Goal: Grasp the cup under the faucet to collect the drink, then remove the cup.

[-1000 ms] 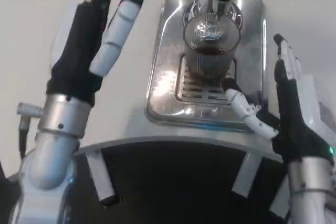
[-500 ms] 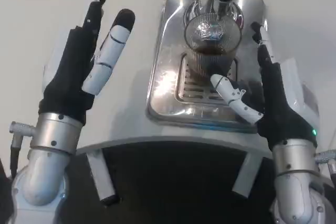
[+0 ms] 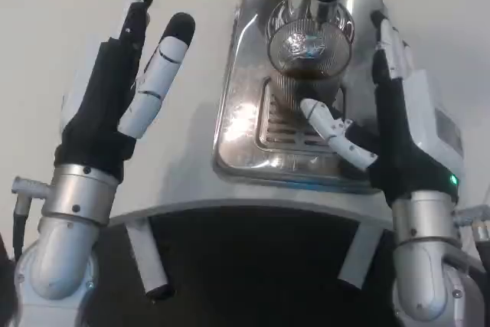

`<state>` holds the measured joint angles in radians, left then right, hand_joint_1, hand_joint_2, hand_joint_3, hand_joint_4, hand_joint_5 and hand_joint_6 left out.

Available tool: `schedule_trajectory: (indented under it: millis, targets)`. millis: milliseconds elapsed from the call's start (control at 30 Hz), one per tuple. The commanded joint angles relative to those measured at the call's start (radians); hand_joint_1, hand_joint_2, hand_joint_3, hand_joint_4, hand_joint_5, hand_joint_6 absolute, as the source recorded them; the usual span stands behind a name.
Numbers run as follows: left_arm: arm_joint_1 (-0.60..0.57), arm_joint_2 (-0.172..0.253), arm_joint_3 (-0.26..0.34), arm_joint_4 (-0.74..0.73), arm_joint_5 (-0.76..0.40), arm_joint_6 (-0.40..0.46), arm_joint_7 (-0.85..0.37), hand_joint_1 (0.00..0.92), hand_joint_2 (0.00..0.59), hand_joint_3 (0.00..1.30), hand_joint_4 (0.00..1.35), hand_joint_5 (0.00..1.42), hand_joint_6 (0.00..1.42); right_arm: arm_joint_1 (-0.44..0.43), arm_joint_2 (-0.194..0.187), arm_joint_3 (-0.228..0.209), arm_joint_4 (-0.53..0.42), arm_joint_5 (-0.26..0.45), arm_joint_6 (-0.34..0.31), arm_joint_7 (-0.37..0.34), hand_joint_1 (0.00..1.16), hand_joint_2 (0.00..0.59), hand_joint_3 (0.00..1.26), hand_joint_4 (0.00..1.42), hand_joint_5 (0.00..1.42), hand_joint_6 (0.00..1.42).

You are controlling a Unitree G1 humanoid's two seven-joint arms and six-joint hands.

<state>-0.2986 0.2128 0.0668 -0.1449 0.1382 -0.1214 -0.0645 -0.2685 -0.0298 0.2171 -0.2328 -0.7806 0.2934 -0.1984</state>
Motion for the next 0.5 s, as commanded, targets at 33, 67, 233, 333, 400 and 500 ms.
schedule_trajectory:
  millis: [33, 67, 233, 333, 400, 500]
  targets:
    - [0.007, 0.01, 0.002, -0.001, -0.001, 0.007, -0.001, 0.0, 0.22, 0.0, 0.0, 0.0, 0.0, -0.011, -0.001, 0.013, 0.051, -0.003, 0.003, -0.013, 1.02, 0.229, 0.0, 0.0, 0.0, 0.11]
    - [0.008, 0.011, 0.002, -0.002, 0.0, 0.008, -0.002, 0.0, 0.22, 0.0, 0.0, 0.0, 0.0, -0.011, -0.001, 0.012, 0.061, -0.002, -0.001, -0.022, 1.03, 0.229, 0.0, 0.0, 0.0, 0.11]
    - [0.009, 0.015, 0.004, -0.004, -0.003, 0.009, -0.004, 0.0, 0.22, 0.0, 0.0, 0.0, 0.0, 0.001, -0.003, 0.005, 0.075, 0.006, -0.009, -0.046, 1.02, 0.226, 0.0, 0.0, 0.0, 0.13]
    - [0.009, 0.016, 0.005, -0.005, -0.004, 0.01, -0.004, 0.0, 0.22, 0.0, 0.0, 0.0, 0.0, 0.015, -0.008, 0.002, 0.078, 0.014, -0.014, -0.055, 1.02, 0.22, 0.0, 0.0, 0.0, 0.14]
    - [0.009, 0.016, 0.005, -0.005, -0.006, 0.011, -0.004, 0.0, 0.221, 0.0, 0.0, 0.0, 0.0, 0.018, -0.008, 0.001, 0.086, 0.021, -0.019, -0.061, 1.02, 0.218, 0.0, 0.0, 0.0, 0.15]
    - [0.008, 0.017, 0.005, -0.006, -0.008, 0.013, -0.004, 0.0, 0.222, 0.0, 0.0, 0.0, 0.0, 0.011, -0.011, 0.005, 0.108, 0.034, -0.027, -0.065, 1.03, 0.217, 0.0, 0.0, 0.0, 0.15]
